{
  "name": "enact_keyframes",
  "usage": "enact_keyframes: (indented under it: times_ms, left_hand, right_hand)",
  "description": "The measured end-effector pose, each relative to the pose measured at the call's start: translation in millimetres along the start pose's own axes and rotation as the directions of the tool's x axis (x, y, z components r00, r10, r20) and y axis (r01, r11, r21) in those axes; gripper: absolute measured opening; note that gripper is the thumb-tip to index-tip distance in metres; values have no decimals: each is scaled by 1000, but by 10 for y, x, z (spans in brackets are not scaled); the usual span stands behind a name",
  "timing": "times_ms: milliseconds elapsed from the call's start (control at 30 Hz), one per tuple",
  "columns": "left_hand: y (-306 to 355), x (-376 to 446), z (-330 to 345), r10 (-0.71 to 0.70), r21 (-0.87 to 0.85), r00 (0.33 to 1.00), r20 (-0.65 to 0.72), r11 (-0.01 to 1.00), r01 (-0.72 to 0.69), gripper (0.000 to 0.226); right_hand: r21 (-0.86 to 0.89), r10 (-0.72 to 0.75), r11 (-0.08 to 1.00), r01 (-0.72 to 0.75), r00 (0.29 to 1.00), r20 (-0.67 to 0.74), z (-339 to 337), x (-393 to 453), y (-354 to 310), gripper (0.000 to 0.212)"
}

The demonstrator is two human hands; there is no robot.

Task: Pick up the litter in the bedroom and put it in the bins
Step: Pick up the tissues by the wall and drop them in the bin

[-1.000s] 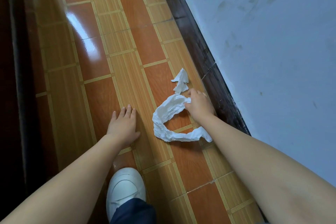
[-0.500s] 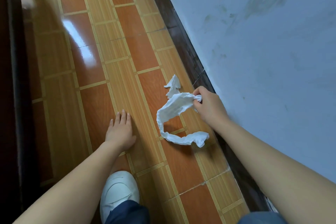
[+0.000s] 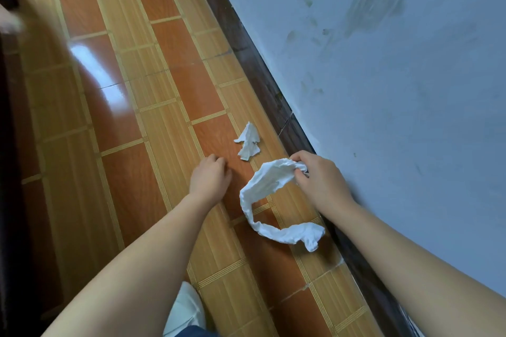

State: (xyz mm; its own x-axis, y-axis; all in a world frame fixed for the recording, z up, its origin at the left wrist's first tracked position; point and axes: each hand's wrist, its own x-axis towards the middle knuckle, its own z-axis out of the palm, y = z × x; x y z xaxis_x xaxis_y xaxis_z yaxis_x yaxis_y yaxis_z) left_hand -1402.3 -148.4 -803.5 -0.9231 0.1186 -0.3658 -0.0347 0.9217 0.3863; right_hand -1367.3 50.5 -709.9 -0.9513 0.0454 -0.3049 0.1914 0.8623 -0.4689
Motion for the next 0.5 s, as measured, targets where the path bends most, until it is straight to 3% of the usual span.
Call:
enact_keyframes:
  times_ms: [167, 500]
  left_hand:
    - [290, 306, 104, 26, -72, 999, -26, 997, -28, 39]
    - [406, 543, 159, -138, -101, 986, -97, 987, 128, 40]
  right_hand:
    - [-8, 4, 1000, -4, 1000, -21, -89, -33, 44, 22]
    - [-38, 13, 999, -13, 1000, 11, -60, -13, 49, 22]
